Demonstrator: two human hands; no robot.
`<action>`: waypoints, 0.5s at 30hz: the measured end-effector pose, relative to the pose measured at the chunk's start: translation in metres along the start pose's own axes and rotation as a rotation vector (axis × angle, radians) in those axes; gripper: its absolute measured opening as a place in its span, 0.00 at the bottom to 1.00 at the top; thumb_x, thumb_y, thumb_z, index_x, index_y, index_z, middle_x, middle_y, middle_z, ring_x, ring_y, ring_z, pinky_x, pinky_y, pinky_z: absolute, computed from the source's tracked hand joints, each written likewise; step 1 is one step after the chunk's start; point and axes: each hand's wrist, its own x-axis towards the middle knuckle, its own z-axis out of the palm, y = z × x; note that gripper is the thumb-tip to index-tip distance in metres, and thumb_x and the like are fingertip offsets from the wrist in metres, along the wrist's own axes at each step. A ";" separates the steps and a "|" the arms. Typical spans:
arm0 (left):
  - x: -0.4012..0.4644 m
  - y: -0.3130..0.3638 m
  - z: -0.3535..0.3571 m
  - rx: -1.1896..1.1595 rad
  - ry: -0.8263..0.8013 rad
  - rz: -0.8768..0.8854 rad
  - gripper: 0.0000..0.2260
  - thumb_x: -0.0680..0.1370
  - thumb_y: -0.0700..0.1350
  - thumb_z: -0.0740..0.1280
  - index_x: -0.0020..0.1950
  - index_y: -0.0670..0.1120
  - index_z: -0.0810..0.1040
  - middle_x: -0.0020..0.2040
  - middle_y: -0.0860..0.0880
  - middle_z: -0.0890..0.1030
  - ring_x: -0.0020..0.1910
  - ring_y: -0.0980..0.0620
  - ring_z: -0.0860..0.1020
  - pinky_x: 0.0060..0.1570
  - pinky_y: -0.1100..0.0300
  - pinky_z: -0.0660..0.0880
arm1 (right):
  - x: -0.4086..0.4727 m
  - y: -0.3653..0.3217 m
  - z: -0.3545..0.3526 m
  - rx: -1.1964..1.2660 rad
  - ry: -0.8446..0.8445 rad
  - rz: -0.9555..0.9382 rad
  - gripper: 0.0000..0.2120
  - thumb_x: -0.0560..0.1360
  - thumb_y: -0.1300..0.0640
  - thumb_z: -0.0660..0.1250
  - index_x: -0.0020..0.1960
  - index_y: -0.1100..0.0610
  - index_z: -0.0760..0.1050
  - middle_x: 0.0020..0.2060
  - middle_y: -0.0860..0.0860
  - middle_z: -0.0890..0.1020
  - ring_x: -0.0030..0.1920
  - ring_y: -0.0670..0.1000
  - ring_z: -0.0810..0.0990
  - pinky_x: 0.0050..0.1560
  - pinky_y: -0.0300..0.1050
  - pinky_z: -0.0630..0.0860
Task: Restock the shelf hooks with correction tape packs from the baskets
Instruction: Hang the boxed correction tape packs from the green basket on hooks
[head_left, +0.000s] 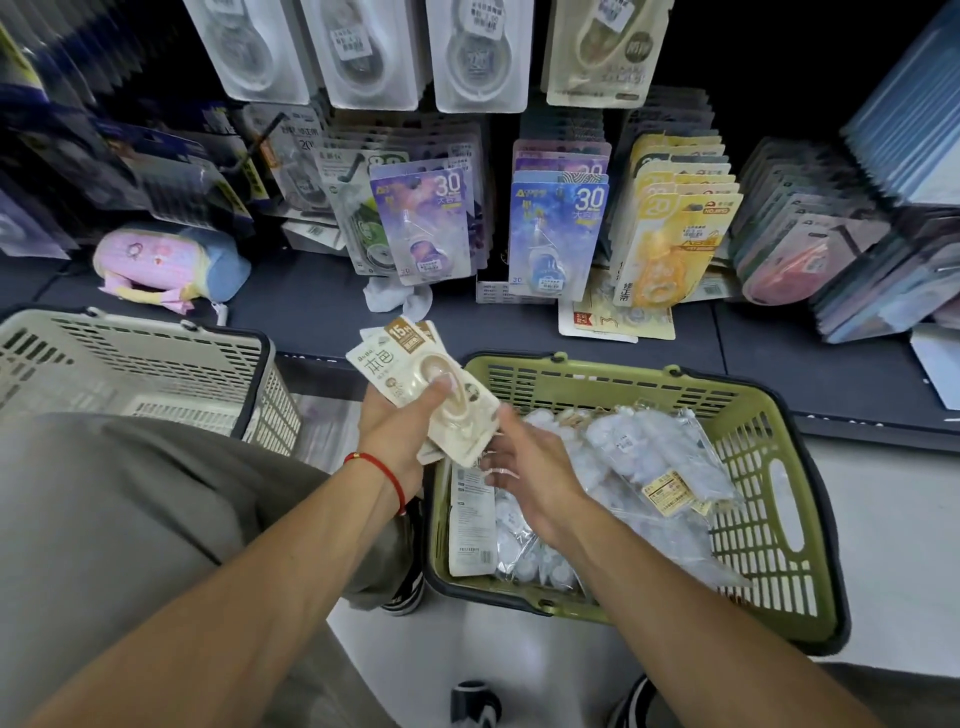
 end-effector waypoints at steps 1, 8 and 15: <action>0.002 0.002 -0.004 0.013 0.057 0.013 0.22 0.78 0.36 0.75 0.70 0.48 0.77 0.61 0.46 0.86 0.58 0.41 0.86 0.56 0.35 0.82 | 0.002 0.008 -0.006 -0.089 0.017 0.013 0.15 0.86 0.50 0.64 0.62 0.60 0.80 0.52 0.59 0.86 0.42 0.52 0.82 0.40 0.45 0.82; 0.010 0.009 -0.018 0.090 0.198 0.104 0.18 0.74 0.39 0.80 0.57 0.51 0.77 0.55 0.52 0.87 0.55 0.49 0.86 0.61 0.38 0.81 | 0.012 0.078 -0.003 -0.537 -0.244 0.241 0.34 0.83 0.39 0.65 0.84 0.45 0.57 0.80 0.48 0.68 0.77 0.56 0.69 0.77 0.56 0.65; 0.011 0.016 -0.024 0.176 0.220 0.165 0.21 0.74 0.39 0.80 0.63 0.49 0.77 0.54 0.54 0.86 0.54 0.51 0.86 0.49 0.52 0.82 | 0.020 0.061 -0.028 -0.404 -0.027 0.110 0.14 0.86 0.58 0.64 0.69 0.56 0.78 0.54 0.50 0.89 0.53 0.51 0.88 0.57 0.52 0.84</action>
